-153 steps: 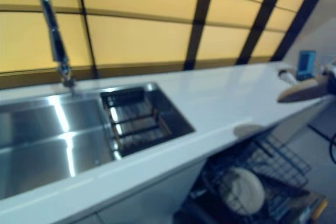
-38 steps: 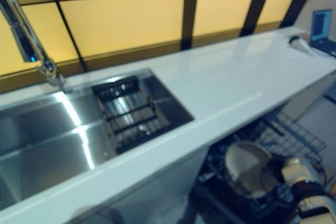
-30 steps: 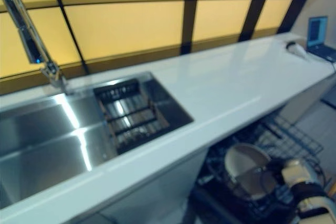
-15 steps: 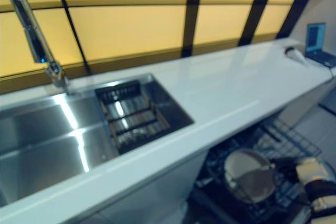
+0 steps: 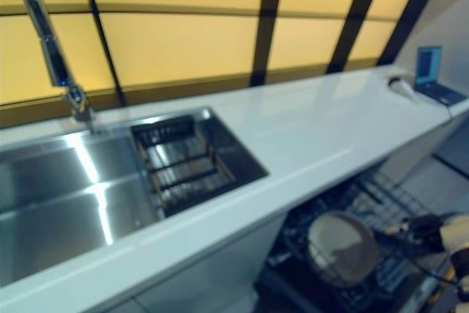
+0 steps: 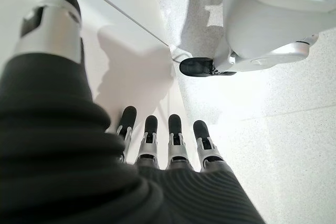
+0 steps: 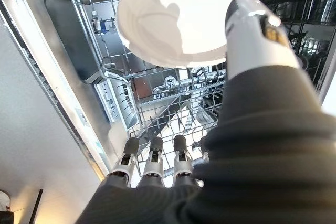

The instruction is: Take plates into dishwasher

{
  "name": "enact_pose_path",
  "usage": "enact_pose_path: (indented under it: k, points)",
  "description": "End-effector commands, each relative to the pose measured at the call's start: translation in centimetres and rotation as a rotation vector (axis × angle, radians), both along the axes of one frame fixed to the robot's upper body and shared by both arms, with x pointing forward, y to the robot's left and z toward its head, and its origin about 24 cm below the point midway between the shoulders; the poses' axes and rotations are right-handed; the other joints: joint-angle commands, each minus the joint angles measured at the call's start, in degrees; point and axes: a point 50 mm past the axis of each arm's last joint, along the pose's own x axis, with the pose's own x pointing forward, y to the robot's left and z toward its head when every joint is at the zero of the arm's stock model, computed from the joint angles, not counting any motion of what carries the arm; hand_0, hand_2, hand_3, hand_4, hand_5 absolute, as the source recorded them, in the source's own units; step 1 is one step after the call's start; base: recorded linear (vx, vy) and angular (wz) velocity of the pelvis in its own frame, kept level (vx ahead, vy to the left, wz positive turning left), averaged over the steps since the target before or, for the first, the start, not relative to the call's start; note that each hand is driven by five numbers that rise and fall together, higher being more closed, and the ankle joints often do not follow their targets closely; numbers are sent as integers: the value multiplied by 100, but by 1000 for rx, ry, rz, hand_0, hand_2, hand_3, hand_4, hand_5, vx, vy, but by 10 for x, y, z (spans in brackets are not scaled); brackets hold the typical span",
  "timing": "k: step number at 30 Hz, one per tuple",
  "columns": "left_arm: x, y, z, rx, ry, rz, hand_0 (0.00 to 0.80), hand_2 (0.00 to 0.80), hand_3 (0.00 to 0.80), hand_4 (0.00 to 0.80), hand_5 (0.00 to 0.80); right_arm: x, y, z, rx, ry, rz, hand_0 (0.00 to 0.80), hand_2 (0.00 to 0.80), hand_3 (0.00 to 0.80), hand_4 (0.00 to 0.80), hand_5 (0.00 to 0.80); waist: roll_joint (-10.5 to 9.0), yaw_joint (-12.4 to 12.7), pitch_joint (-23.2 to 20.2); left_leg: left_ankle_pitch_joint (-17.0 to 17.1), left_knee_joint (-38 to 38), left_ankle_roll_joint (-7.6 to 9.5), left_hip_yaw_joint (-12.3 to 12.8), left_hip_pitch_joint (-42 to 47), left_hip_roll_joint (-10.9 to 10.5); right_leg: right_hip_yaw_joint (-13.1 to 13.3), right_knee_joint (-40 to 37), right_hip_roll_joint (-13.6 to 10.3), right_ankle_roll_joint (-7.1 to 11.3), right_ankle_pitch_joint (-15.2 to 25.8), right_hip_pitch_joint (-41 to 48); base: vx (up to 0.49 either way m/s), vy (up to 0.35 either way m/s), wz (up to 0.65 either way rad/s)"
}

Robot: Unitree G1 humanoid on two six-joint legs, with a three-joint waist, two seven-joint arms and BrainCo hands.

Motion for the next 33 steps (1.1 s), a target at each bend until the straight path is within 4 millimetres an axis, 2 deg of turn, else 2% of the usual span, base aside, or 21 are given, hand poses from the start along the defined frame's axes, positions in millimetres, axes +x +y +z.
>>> enact_pose_path:
  k: [1,6,12,14,17,18,20,21,22,23,24,25,27,28,30,33]
  points:
    - [7,10,4,18,-10,62,0,0,0,0,0,-9,-31,49,-91,-158,-156,0,0,0,0,0,49,149,-70,-400,-5,117,0,402,-76,49,-5,169,-5,168,-77,0,0,0]
    - [6,9,3,4,-7,95,0,0,0,0,0,-17,-36,43,-60,-214,-203,0,0,0,0,0,40,137,-106,-426,-5,137,-21,410,-92,52,-5,172,0,151,-65,5,-17,-2]
    - [-4,10,1,2,25,87,0,0,0,0,0,-36,-40,11,-26,-240,-280,0,0,0,0,0,39,203,-61,-421,-5,156,-100,437,-57,-90,35,246,-78,52,24,-13,-101,0]
    - [-6,10,1,3,39,69,0,0,0,0,0,-44,-44,3,-19,-231,-315,0,0,0,0,0,36,236,-51,-370,-5,123,-118,404,-15,-160,22,291,-103,27,51,-35,-169,2]
    - [-17,15,0,29,100,52,0,0,0,0,0,-71,-57,-13,-2,-224,-438,0,0,0,0,0,53,404,24,-57,-5,-73,-201,113,166,-363,-5,455,-169,-45,99,-60,-242,20]
    - [-18,15,0,29,107,52,0,0,0,0,0,-73,-58,-14,-3,-224,-450,0,0,0,0,0,54,421,32,-22,-5,-95,-194,78,188,-388,-5,467,-176,-52,104,-49,-182,22]
    - [-28,17,-1,19,143,63,0,0,0,0,0,-85,-64,-19,5,-229,-515,0,0,0,0,0,63,495,92,158,-5,-189,-77,-107,274,-498,-5,536,-196,-58,122,-70,-138,22]
    - [-30,16,-2,6,160,52,0,0,0,0,0,-95,-68,-21,6,-235,-565,0,0,0,0,0,45,461,139,155,89,-176,278,-34,255,-665,-5,522,-214,-18,106,-122,-109,17]
    - [-29,15,-2,-3,164,48,0,0,0,0,0,-99,-70,-22,7,-235,-587,0,0,0,0,0,24,435,165,87,202,-159,486,8,239,-754,-5,493,-228,2,99,-124,-80,18]
    - [-28,15,-2,-4,164,45,0,0,0,0,0,-101,-71,-22,7,-236,-592,0,0,0,0,0,8,437,183,10,354,-146,565,13,237,-781,-5,477,-238,11,100,-194,-101,26]
    - [-22,11,-2,-23,164,38,0,0,0,0,0,-113,-78,-20,5,-247,-633,0,0,0,0,0,-110,319,232,-507,1184,1,1017,61,153,-1055,19,336,-323,64,69,-215,-108,34]
    - [-19,9,-3,-32,168,27,0,0,0,0,0,-118,-81,-18,5,-262,-653,0,0,0,0,0,-159,272,243,-718,1657,55,1150,61,148,-1153,35,289,-383,78,32,-244,-132,50]
    - [-16,5,-4,-49,177,15,0,0,0,0,0,-124,-86,-13,2,-283,-675,0,0,0,0,0,-191,202,229,-918,2195,60,1168,180,109,-1264,67,259,-469,100,-61,-175,-61,52]
    - [-16,3,-4,-74,197,-3,0,0,0,0,0,-130,-90,-6,-2,-294,-703,0,0,0,0,0,-148,75,167,-918,2562,-38,1083,436,87,-1371,121,324,-588,111,-223,-211,-16,57]
    - [-17,1,-5,-97,218,-37,0,0,0,0,0,-139,-95,0,-21,-296,-733,0,0,0,0,0,-13,-125,3,-526,2803,-279,991,857,137,-1530,209,500,-775,42,-389,-261,-1,48]
    - [-14,-1,-5,-100,236,-83,0,0,0,0,0,-150,-98,3,-34,-301,-774,0,0,0,0,0,131,-283,-161,-374,2668,-383,827,1208,73,-1682,332,629,-878,3,-574,-248,38,18]
